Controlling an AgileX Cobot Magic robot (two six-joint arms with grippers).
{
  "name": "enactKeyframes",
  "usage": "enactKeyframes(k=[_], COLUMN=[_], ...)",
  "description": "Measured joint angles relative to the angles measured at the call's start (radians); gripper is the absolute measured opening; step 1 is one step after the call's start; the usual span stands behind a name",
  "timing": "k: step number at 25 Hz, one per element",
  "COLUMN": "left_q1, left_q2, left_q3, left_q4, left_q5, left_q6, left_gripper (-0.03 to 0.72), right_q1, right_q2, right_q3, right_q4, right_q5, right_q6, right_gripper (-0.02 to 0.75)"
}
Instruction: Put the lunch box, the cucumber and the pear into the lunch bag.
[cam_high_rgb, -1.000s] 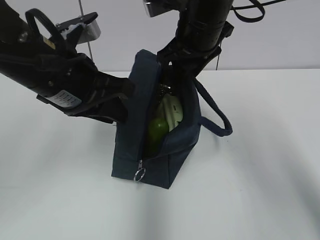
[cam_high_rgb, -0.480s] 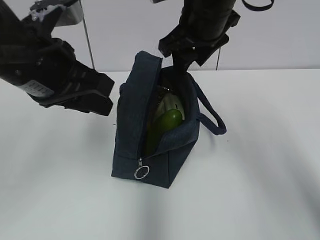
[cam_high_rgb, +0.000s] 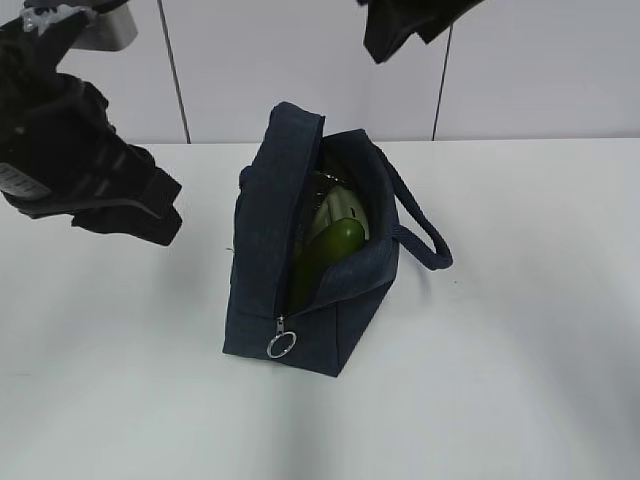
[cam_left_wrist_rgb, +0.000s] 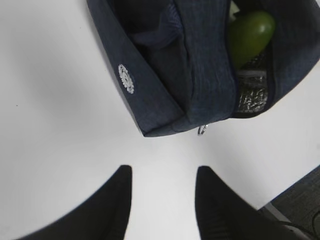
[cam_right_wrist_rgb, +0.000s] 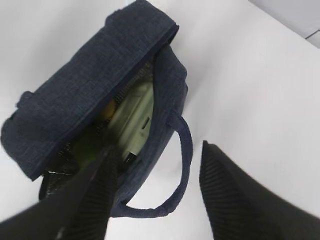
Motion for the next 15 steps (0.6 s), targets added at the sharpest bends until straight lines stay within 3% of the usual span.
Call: enactKeyframes(k=[8,15], left_q1=[0.0,0.0], left_q2=[-0.002,-0.002], left_q3=[0.0,0.0], left_q4=[0.0,0.0], left_q5=[0.057,0.06], left_q6=[-0.004,-0.004], left_gripper=[0.256,0.256], right_q1=[0.0,0.0], right_q2=[-0.227,-0.508], right_q3=[0.124,0.487], right_q4=[0.16,0.236], right_q5=[0.009,0.006], right_q6=[-0.065,-0.11], right_gripper=[0.424,0.424])
